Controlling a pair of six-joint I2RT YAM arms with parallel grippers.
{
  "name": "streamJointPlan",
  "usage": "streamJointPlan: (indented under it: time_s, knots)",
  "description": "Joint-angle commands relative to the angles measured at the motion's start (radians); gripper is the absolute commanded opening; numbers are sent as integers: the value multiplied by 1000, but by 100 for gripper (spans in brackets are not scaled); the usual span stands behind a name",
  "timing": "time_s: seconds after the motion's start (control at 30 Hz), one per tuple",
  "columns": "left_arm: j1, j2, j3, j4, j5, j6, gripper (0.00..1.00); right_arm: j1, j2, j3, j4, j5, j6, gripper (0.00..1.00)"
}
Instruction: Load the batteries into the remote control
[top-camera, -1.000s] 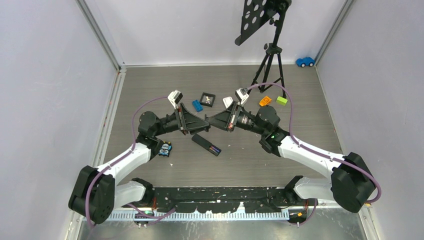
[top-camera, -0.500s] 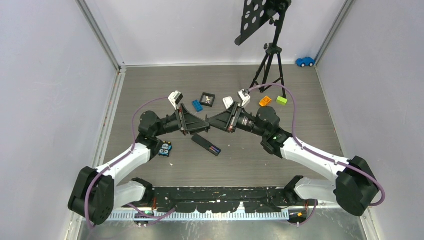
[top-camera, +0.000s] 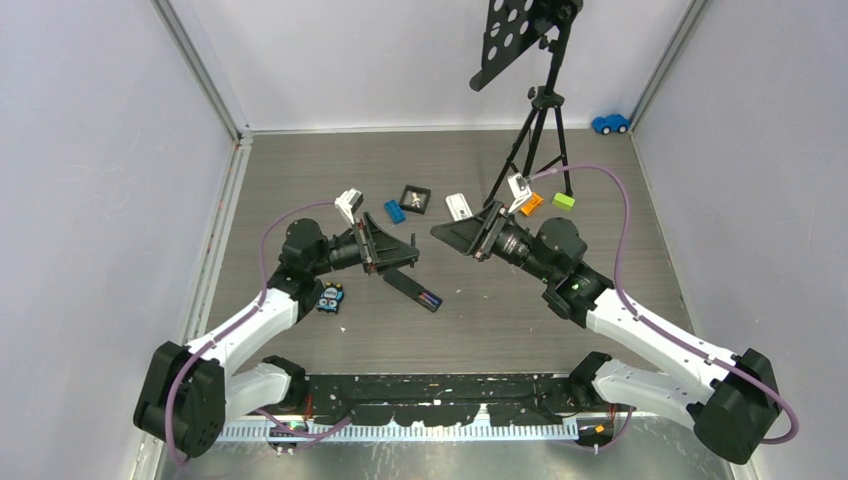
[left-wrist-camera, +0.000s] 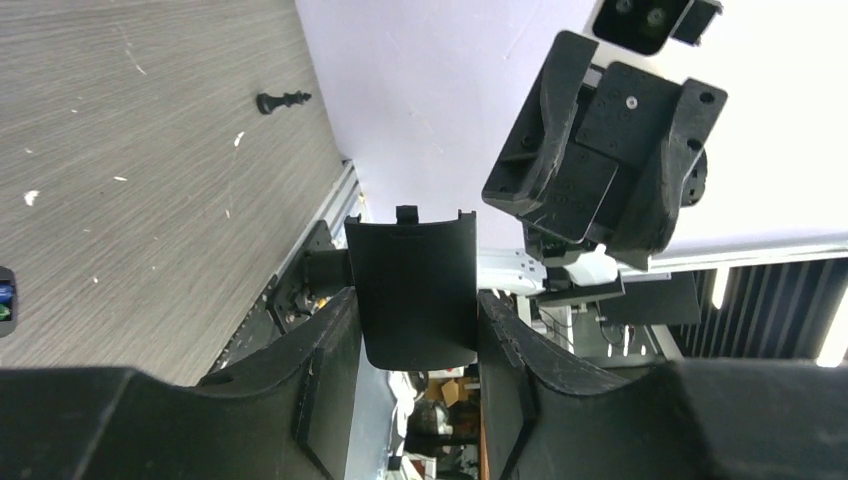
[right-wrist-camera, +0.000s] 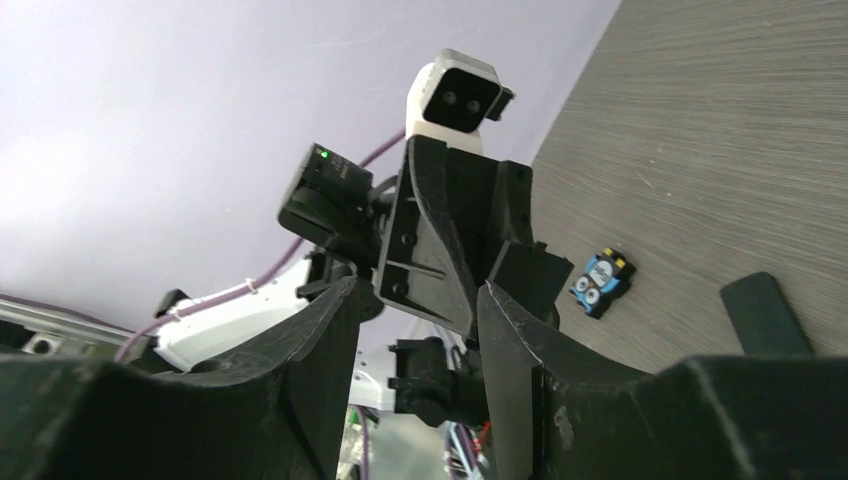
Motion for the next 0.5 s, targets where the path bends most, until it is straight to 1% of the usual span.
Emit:
streamJointPlan:
  time_s: [0.0, 0.07, 0.13, 0.17, 0.23, 0.27, 0.33, 0.47]
  knots:
    - [8, -25, 55, -85, -74, 45, 16, 14, 5, 2, -16, -22, -143, 53]
    - [8, -30, 66, -149, -127, 46, 16, 55, 1, 6, -60, 13, -258, 55]
    - [8, -33, 82, -226, -182, 46, 16, 136, 6, 34, -150, 116, -389, 56]
    - [8, -36, 85, -259, -206, 44, 16, 211, 15, 63, -199, 204, -461, 56]
    - [9, -45, 85, -309, -259, 28, 16, 313, 47, 103, -265, 403, -567, 56]
    - [10, -50, 79, -321, -277, 18, 16, 343, 66, 118, -282, 486, -591, 56]
    - [11, -58, 70, -333, -304, -2, 16, 381, 108, 140, -295, 593, -610, 57]
    - [11, -74, 52, -343, -337, -35, 15, 432, 182, 163, -253, 718, -628, 57]
